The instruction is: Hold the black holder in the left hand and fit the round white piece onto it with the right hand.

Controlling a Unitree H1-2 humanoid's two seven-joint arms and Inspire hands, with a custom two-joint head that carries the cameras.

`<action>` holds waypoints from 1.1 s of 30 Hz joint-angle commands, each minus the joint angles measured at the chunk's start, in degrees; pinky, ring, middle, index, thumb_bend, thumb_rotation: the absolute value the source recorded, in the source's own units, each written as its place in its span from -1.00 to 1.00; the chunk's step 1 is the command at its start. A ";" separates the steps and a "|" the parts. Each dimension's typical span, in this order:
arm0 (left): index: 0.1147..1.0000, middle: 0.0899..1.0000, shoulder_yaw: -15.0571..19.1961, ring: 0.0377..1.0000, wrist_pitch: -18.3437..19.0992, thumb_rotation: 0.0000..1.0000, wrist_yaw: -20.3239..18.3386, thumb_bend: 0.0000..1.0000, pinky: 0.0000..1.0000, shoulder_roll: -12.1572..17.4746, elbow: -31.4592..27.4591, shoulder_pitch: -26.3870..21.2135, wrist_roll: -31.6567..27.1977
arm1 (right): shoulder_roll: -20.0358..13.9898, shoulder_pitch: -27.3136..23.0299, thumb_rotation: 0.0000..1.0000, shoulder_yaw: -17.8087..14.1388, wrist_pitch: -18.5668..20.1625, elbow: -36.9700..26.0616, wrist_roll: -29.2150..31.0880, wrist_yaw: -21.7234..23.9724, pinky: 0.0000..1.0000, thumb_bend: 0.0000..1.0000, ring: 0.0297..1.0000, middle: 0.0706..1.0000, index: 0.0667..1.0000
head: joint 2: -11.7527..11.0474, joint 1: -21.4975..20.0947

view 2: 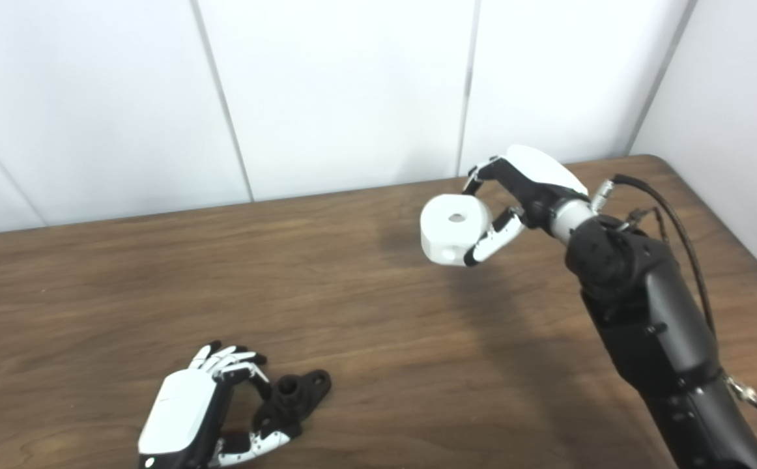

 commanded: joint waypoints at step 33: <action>-0.16 0.53 -4.72 0.79 5.51 -0.90 -4.88 0.04 1.00 -0.82 -0.35 -1.09 4.02 | 18.89 -2.62 -0.73 -0.87 0.00 -23.03 -8.18 28.12 1.00 0.05 0.93 0.69 -0.11 | 6.96 7.87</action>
